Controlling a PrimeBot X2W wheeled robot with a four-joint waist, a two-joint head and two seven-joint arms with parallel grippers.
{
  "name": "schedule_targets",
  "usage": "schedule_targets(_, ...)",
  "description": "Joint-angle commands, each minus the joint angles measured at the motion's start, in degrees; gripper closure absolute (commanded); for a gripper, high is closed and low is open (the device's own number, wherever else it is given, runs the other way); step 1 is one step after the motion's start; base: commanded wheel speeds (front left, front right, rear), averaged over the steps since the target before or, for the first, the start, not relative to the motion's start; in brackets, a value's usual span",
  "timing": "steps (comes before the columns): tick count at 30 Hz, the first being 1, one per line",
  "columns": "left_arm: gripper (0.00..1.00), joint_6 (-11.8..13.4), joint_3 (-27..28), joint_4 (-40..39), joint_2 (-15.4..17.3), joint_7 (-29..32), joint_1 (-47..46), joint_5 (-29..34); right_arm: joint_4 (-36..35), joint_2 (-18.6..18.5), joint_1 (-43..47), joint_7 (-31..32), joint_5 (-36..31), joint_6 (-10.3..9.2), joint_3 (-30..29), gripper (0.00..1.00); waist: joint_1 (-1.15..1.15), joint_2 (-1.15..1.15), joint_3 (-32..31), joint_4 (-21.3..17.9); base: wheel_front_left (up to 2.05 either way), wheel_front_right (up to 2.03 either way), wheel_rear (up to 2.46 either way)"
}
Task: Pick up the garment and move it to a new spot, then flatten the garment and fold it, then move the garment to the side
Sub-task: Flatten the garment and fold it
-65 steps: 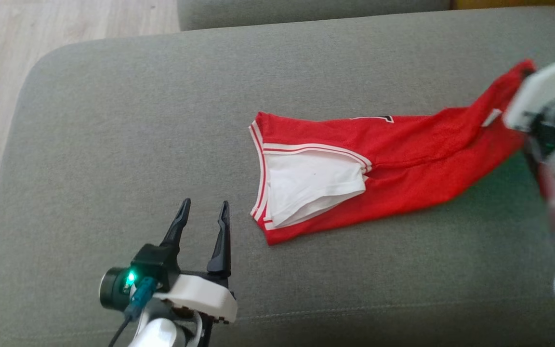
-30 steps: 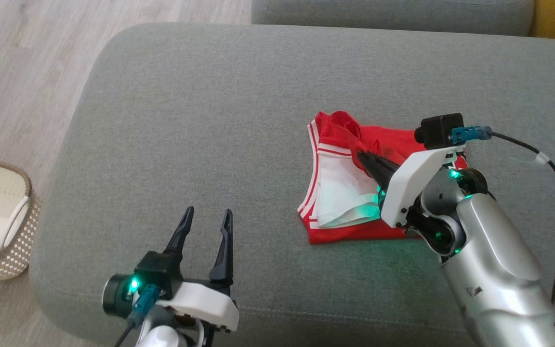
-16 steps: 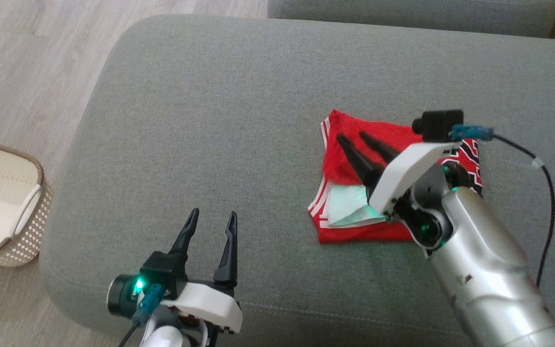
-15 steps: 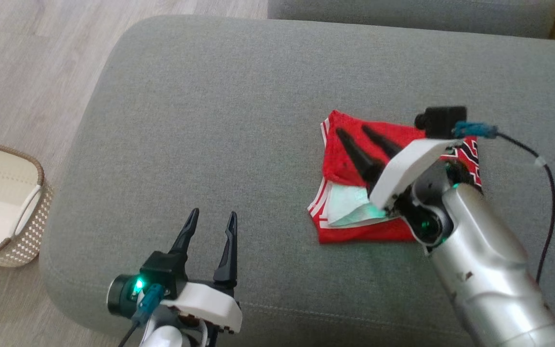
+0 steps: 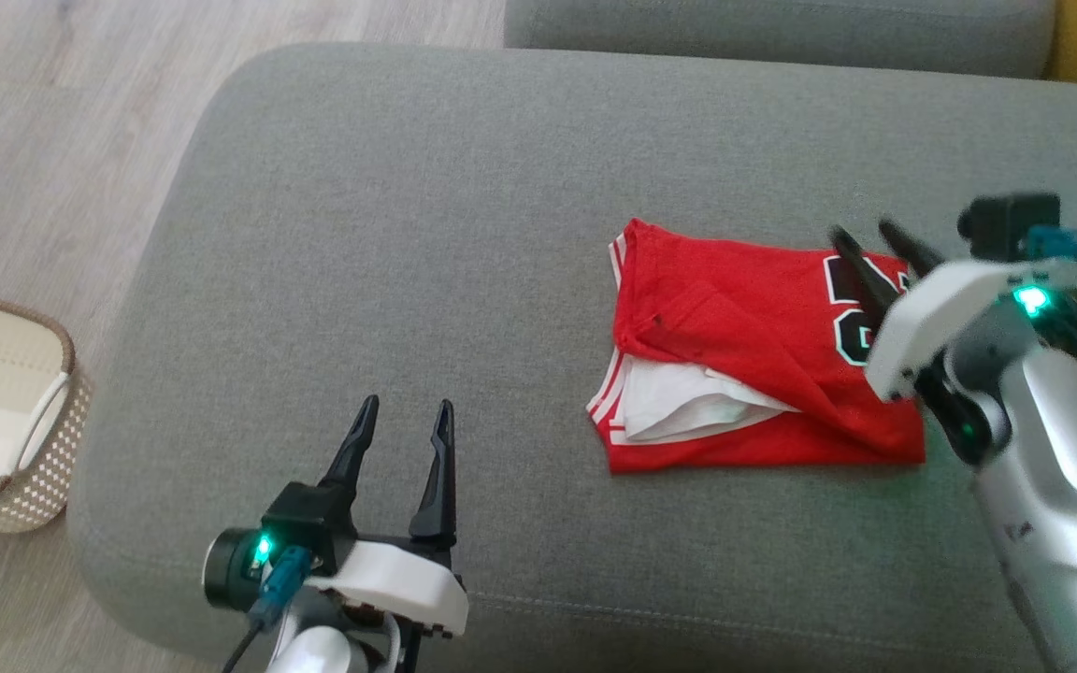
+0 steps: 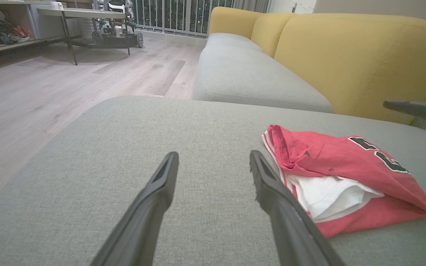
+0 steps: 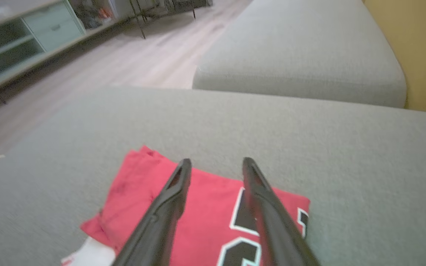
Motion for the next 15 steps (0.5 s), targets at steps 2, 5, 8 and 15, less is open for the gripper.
schedule_targets(2, 0.0, -0.52, 2.07, -2.08, -0.33, -0.69, -1.98, 0.97, 0.48, -3.21, -0.59, 0.94, -3.14, -0.02, 2.33, 1.0, 0.0, 0.0, 1.03, 0.91, 0.0, 0.0, 0.0)
schedule_targets(5, 0.0, -0.66, 2.12, -2.03, -0.52, -0.7, -2.2, 1.08, 1.63, -4.25, -1.13, 1.01, -3.17, -0.02, 3.84, 1.0, 0.0, 0.0, 1.63, 1.56, 0.0, 0.0, 0.0)
schedule_targets(8, 0.0, -0.93, 2.2, -1.96, -0.89, -0.7, -2.49, 1.17, 3.47, -5.61, -2.04, 2.15, -2.39, -0.02, 7.78, 1.0, 0.0, 0.0, 2.48, 2.7, 0.0, 0.0, 0.0)
schedule_targets(15, 0.0, -1.25, 2.81, -1.74, -1.7, -0.7, -2.28, 1.32, 4.74, -5.01, -2.14, 8.43, 5.91, -0.02, 15.64, 1.0, 0.0, 0.0, 3.4, 4.3, 0.0, 0.0, 0.0)
